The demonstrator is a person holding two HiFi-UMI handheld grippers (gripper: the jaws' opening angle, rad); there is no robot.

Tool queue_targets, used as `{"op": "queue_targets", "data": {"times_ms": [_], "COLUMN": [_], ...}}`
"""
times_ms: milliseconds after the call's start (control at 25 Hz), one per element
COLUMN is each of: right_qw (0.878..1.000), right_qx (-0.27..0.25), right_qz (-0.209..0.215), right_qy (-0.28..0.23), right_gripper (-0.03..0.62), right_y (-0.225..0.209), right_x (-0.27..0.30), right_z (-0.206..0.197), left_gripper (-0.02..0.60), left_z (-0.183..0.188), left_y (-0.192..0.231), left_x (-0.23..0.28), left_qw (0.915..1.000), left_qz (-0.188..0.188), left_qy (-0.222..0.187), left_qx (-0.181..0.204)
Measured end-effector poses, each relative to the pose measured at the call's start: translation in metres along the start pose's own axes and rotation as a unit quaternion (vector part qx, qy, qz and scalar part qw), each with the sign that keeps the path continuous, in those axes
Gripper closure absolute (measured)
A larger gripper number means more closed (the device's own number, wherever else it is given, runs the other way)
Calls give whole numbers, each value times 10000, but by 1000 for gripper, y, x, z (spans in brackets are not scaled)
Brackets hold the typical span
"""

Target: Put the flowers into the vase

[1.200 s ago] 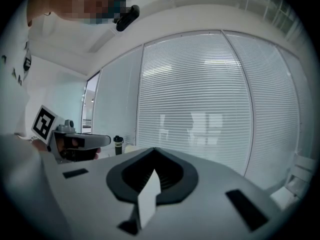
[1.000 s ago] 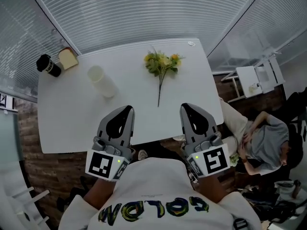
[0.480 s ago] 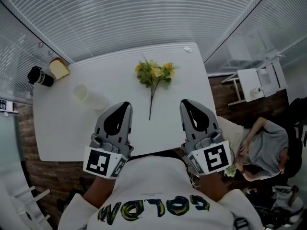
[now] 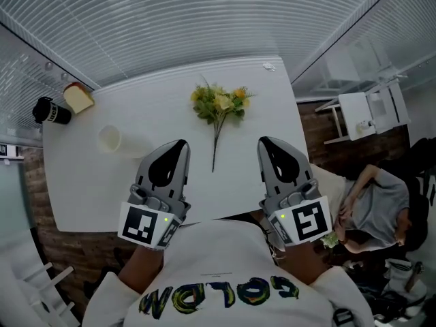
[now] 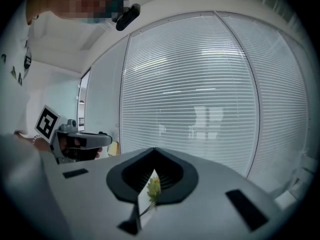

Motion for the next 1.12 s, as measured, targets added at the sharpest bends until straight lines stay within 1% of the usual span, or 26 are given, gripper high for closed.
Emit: {"op": "queue_targets", "data": {"times_ms": [240,360,480,720,840,920,1000,1120], "right_qw": [9996,9987,9969,9889,9820,9747,9654,9493], "right_qx": [161,368,585,1073,1373,1654,1973,2397], "right_qz": [-175,-182,-207,-95,-66,-48,-2,8], "right_qy": [163,298,493,1027,1298,1500,1706,2034], "right_gripper": [585,583,579,530,510,496,475,437], "right_y": [0,-1,-7,-22,-35,-41,-44,-49], "right_x": [16,28,41,65,77,85,92,106], "right_z": [-7,-17,-31,-74,-101,-121,-143,-180], "left_gripper": [569,569,569,560,528,515,497,446], "left_z": [-12,-22,-41,-91,-116,-134,-153,-183], "left_y": [13,23,34,50,56,60,62,66], "left_x": [14,24,37,66,80,88,96,106], "left_qw": [9992,9983,9962,9881,9830,9780,9716,9606], "left_qz": [-269,-346,-403,-547,-604,-631,-669,-698], "left_qy": [187,336,581,1195,1460,1679,1908,2211], "left_qx": [-209,-342,-513,-800,-935,-1067,-1232,-1530]}}
Point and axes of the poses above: the fingertips, and each gripper's own axes: x forward along the fingers, y to its left, z out of its top, the point moved 1 cm from there along -x, backward along the fingers, and after that the axes turned 7 degrees about -y, right-handed, at the moved point
